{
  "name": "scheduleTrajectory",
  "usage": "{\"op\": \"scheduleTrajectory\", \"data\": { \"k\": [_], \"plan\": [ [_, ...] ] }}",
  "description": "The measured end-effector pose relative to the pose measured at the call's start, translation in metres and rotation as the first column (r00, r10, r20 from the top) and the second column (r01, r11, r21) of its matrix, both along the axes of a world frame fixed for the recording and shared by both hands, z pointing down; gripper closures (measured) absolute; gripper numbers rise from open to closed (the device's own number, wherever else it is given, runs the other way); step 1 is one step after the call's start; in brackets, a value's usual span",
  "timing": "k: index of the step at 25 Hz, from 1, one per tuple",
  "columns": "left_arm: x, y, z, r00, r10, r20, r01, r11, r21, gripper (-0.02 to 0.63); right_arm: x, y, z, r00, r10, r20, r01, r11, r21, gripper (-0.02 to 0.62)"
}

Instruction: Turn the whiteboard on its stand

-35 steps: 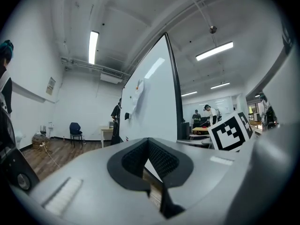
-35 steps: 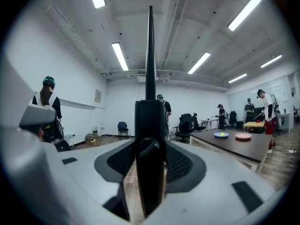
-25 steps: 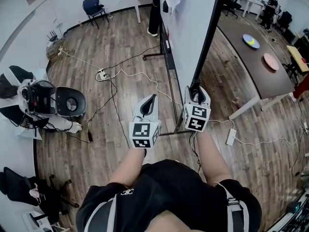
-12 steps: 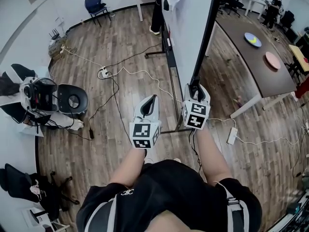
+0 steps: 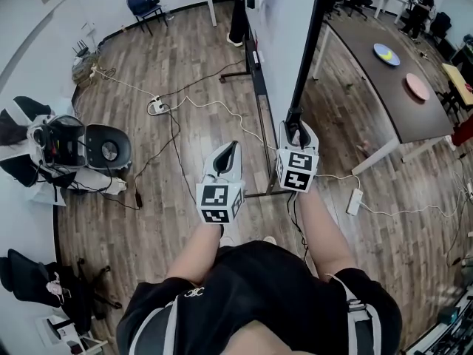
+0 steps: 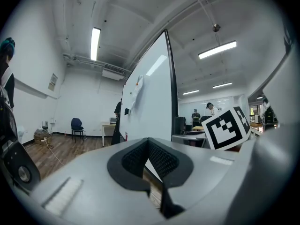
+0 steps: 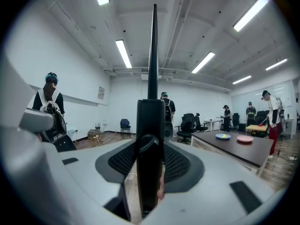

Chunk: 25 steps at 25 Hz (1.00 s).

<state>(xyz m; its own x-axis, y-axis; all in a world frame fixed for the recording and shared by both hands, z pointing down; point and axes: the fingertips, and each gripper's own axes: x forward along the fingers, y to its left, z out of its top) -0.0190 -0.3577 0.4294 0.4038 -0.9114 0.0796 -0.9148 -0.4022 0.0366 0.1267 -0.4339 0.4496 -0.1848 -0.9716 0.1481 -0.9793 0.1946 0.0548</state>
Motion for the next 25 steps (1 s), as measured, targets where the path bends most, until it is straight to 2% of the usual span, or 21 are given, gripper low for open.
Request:
{"op": "scheduleTrajectory", "data": {
  "k": [6, 16, 25],
  "plan": [
    [-0.002, -0.008, -0.002, 1.000, 0.000, 0.008, 0.000, 1.000, 0.002, 0.603, -0.011, -0.015, 0.001, 0.999, -0.046, -0.020, 0.046, 0.999, 0.013, 0.400],
    [0.001, -0.005, -0.002, 1.000, 0.004, 0.013, -0.004, 1.000, -0.005, 0.603, -0.006, -0.018, 0.002, 1.000, -0.003, -0.002, 0.003, 0.999, -0.034, 0.405],
    [0.007, 0.005, 0.001, 0.999, 0.045, 0.024, -0.045, 0.999, -0.007, 0.603, 0.005, 0.002, 0.001, 1.000, -0.001, 0.000, 0.001, 1.000, -0.014, 0.405]
  ]
}}
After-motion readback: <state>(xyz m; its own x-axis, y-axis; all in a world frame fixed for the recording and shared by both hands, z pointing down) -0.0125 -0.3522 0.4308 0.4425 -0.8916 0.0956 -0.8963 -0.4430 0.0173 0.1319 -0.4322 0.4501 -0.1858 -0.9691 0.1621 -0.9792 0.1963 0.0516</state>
